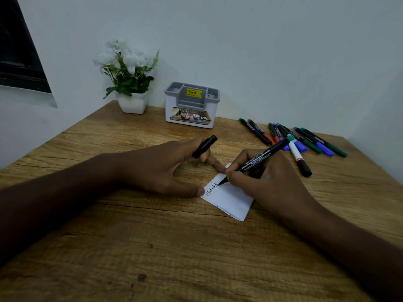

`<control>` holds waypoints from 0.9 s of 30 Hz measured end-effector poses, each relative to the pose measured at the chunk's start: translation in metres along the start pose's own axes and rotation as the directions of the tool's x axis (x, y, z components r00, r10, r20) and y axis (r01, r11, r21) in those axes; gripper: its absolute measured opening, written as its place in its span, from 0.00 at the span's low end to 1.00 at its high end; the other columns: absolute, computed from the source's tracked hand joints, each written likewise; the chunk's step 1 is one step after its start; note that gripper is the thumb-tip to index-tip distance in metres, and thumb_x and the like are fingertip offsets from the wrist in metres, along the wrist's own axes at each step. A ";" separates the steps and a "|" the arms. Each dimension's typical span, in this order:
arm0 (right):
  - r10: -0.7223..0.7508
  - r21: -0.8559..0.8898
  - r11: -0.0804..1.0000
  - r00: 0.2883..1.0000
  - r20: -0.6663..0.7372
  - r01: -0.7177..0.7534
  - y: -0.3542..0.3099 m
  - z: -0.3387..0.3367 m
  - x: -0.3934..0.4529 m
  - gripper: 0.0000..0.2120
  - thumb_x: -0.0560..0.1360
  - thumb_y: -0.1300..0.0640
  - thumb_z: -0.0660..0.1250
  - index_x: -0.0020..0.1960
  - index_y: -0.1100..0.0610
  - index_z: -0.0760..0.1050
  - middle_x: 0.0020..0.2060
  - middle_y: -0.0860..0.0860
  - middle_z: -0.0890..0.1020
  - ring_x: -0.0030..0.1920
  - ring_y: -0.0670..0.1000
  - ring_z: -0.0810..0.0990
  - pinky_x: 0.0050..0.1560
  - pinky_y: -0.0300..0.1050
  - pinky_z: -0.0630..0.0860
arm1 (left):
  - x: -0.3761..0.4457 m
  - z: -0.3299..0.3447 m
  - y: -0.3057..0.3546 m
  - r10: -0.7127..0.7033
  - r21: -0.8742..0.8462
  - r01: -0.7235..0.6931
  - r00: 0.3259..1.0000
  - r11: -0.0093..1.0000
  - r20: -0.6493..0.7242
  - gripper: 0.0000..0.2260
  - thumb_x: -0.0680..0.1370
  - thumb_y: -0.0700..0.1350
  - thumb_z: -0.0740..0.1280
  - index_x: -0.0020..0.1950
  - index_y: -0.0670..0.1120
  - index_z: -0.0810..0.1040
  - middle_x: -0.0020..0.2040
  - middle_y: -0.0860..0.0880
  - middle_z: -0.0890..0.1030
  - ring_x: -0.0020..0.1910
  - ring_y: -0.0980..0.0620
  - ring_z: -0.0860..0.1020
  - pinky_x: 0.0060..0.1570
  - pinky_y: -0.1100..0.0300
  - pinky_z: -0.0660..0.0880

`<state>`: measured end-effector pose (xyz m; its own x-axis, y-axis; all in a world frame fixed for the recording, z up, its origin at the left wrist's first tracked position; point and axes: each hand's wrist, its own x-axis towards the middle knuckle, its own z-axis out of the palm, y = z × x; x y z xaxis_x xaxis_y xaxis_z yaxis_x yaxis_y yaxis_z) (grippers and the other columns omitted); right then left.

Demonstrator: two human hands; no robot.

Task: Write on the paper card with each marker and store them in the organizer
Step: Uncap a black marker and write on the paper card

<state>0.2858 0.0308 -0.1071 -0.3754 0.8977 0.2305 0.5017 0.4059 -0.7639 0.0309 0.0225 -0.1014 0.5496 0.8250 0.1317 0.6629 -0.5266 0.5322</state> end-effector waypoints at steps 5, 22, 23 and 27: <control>-0.001 -0.001 1.000 1.000 -0.005 0.001 0.001 0.000 0.000 0.02 0.74 0.52 0.75 0.43 0.47 0.86 0.40 0.40 0.87 0.42 0.41 0.84 0.35 0.32 0.77 | 0.001 0.000 -0.001 -0.012 0.000 0.012 1.000 1.000 -0.003 0.22 0.77 0.55 0.77 0.64 0.54 0.69 0.59 0.72 0.72 0.62 0.69 0.72 0.53 0.78 0.68; 0.050 0.021 0.999 0.998 -0.027 -0.050 0.000 -0.001 0.001 0.02 0.75 0.52 0.76 0.44 0.48 0.86 0.40 0.46 0.88 0.40 0.43 0.83 0.38 0.40 0.80 | -0.001 0.000 0.001 -0.006 0.004 0.006 1.000 1.000 -0.001 0.25 0.77 0.56 0.76 0.68 0.51 0.69 0.60 0.74 0.71 0.62 0.72 0.71 0.53 0.80 0.67; 0.055 0.022 0.998 0.998 -0.030 -0.054 0.000 -0.001 0.001 0.02 0.75 0.51 0.76 0.44 0.48 0.86 0.40 0.45 0.88 0.40 0.42 0.84 0.38 0.40 0.80 | 0.000 0.000 0.000 -0.008 0.008 0.008 1.000 1.000 0.000 0.24 0.77 0.57 0.76 0.67 0.53 0.69 0.59 0.75 0.71 0.62 0.73 0.71 0.53 0.81 0.66; 0.058 0.014 0.998 0.998 -0.034 -0.058 0.000 -0.001 0.001 0.02 0.75 0.51 0.76 0.44 0.48 0.86 0.40 0.45 0.88 0.40 0.41 0.84 0.38 0.38 0.80 | 0.000 0.000 0.001 -0.014 0.017 0.014 1.000 1.000 -0.004 0.22 0.77 0.56 0.76 0.64 0.55 0.69 0.58 0.77 0.71 0.62 0.73 0.71 0.53 0.81 0.66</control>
<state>0.2862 0.0316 -0.1060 -0.3188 0.9252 0.2061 0.5113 0.3509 -0.7845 0.0316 0.0218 -0.1011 0.5383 0.8331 0.1272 0.6791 -0.5182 0.5200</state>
